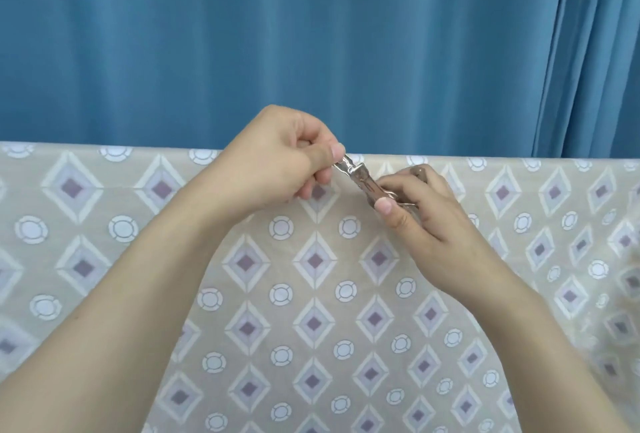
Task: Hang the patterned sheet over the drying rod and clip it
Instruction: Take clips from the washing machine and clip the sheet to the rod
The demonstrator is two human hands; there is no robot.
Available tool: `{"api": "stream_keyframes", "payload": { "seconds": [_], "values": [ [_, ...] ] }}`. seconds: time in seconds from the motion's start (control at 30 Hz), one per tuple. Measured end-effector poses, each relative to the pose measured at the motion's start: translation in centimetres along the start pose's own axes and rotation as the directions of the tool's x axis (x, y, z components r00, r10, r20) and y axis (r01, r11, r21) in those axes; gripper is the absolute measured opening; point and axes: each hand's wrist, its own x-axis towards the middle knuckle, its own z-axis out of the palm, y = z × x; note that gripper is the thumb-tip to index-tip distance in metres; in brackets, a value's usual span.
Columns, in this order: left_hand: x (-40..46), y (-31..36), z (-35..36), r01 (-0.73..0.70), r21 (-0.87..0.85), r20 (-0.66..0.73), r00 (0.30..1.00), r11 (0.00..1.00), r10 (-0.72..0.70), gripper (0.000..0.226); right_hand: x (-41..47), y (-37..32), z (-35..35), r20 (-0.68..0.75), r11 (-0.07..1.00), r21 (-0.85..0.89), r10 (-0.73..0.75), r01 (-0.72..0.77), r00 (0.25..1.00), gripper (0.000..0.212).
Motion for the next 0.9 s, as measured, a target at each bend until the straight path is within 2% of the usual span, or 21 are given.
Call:
{"api": "stream_keyframes", "payload": {
  "seconds": [0.1,0.23,0.3,0.47,0.57,0.67,0.73,0.9],
  "values": [
    [-1.4,-1.4,-2.1,-0.019,-0.074,0.001,1.000,0.997,0.019,0.018,0.8,-2.0,2.1,0.023,0.999,0.034,0.000,-0.001,1.000,0.025],
    [-3.5,-3.3,-5.3,-0.031,-0.176,0.111,0.993,0.984,0.051,0.046,1.6,-4.9,4.3,0.040,1.000,0.011,0.016,-0.017,0.999,0.027],
    [-4.3,-4.0,-6.9,-0.036,-0.189,0.132,0.989,0.981,0.062,0.053,1.9,-6.8,5.4,0.045,0.999,0.013,0.031,-0.032,0.999,0.029],
    [-5.9,-5.5,-11.2,-0.079,-0.172,0.066,0.994,0.982,0.091,0.044,2.5,-11.6,8.8,0.057,0.997,0.055,0.057,-0.061,0.997,0.023],
    [-7.3,-6.5,-13.9,-0.099,-0.121,0.033,0.994,0.988,0.103,0.044,2.8,-13.9,10.9,0.039,0.980,0.191,0.057,-0.063,0.998,0.017],
    [-8.6,-7.6,-16.8,-0.101,-0.116,-0.032,0.995,0.988,0.098,0.040,3.7,-16.3,12.6,0.035,0.905,0.405,0.125,-0.128,0.992,0.047],
    [-9.4,-8.4,-18.9,-0.093,-0.126,-0.078,0.993,0.988,0.083,0.041,4.9,-17.8,13.7,0.041,0.862,0.483,0.149,-0.150,0.988,0.053],
    [-10.8,-10.4,-23.5,-0.062,-0.125,-0.191,0.981,0.990,0.038,0.037,7.8,-20.2,16.5,0.096,0.923,0.375,0.059,-0.091,0.994,0.064]
  ]
}}
